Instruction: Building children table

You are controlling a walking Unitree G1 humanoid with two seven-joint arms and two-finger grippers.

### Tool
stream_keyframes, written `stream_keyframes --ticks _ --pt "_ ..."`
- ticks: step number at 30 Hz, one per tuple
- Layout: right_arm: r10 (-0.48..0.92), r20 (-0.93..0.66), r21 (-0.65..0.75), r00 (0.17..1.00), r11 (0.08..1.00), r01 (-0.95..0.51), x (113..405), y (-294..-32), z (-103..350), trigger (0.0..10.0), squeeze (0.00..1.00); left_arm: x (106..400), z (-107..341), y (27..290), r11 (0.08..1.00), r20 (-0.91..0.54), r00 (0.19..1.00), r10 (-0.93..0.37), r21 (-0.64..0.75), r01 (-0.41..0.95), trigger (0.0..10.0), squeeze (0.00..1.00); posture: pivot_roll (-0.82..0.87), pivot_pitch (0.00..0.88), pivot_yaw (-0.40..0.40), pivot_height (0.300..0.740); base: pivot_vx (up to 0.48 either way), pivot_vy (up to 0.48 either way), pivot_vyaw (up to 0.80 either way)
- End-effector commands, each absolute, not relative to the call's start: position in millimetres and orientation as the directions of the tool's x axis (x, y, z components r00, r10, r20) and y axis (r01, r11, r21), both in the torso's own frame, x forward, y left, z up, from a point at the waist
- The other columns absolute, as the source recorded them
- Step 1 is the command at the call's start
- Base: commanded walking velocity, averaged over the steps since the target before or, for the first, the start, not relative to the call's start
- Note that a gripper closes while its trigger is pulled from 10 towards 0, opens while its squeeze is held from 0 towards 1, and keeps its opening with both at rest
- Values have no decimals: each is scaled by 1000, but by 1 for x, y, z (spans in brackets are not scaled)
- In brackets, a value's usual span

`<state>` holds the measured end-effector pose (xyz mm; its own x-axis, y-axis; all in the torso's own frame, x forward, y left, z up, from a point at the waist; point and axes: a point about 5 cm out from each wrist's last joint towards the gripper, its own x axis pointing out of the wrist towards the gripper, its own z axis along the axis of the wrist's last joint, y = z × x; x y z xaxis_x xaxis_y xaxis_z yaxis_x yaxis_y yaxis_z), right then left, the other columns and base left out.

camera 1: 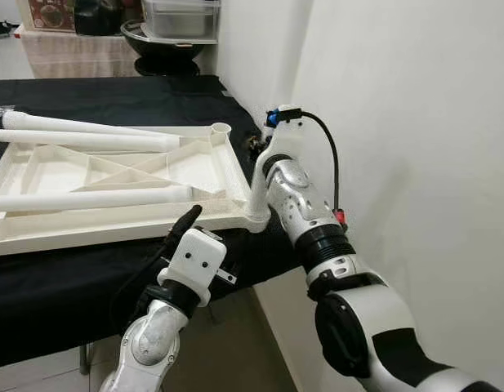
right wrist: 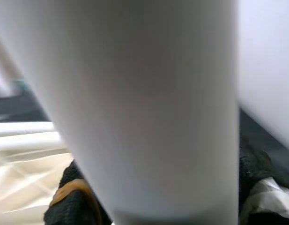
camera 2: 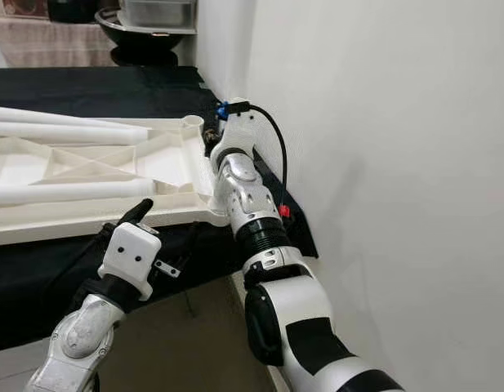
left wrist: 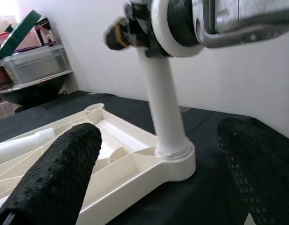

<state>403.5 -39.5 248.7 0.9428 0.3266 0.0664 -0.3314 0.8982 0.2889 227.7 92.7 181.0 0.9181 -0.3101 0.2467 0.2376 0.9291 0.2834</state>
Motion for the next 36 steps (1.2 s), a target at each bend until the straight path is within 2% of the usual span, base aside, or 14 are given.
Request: stream_keyframes --ticks 1,2,5,8,9,10,15,20,21,25,26,33,35,36 --pt "451 107 304 886 834 -461 399 -23 262 10000 0 228 181 91 927 246 917 -313 287 240 10000 0 85 37 -148 740 0 0 0" --pt "592 86 336 801 740 -583 397 -19 261 10000 0 228 180 91 928 245 918 -313 287 240 10000 0 85 37 -148 740 0 0 0" --pt "626 81 337 775 715 -613 396 -20 260 10000 0 228 180 91 927 245 918 -313 287 240 10000 0 85 37 -148 740 0 0 0" --pt "932 85 60 353 349 -935 371 -34 254 10000 0 228 181 90 928 247 917 -313 287 240 10000 0 85 35 -152 740 0 0 0" --pt "932 85 60 353 349 -935 371 -34 254 10000 0 228 181 90 928 247 917 -313 287 240 10000 0 85 35 -152 740 0 0 0" --pt "968 51 6 245 245 -969 363 -38 250 10000 0 228 181 90 928 247 917 -313 287 239 10000 0 85 35 -152 740 0 0 0" --pt "996 12 -16 87 87 -996 353 -47 242 10000 0 227 181 91 927 248 917 -313 288 239 10000 0 87 38 -149 740 0 0 0" --pt "979 -18 -23 204 204 -979 366 -41 231 10000 0 227 181 91 927 248 917 -313 289 239 10000 0 91 39 -150 740 0 0 0" --pt "974 -8 -11 225 225 -974 368 -40 230 3451 0 227 182 91 928 248 917 -312 289 238 10000 0 92 39 -152 740 0 0 0" --pt "974 -2 -1 226 226 -974 368 -39 230 3451 0 227 182 91 928 249 917 -311 288 237 10000 0 92 39 -152 740 0 0 0" --pt "973 19 9 228 228 -974 368 -39 232 0 0 227 182 91 928 249 917 -311 288 236 10000 0 93 39 -153 740 0 0 0" --pt "924 93 52 370 366 -929 377 -41 241 0 0 227 182 91 929 249 918 -308 287 233 10000 0 91 39 -155 740 0 0 0" --pt "682 63 72 729 725 -685 401 -51 246 0 0 227 182 91 929 249 919 -306 288 232 10000 0 88 38 -152 740 0 0 0" --pt "682 63 72 729 725 -685 401 -51 246 0 0 227 182 91 929 249 919 -306 288 232 10000 0 88 38 -152 740 0 0 0"
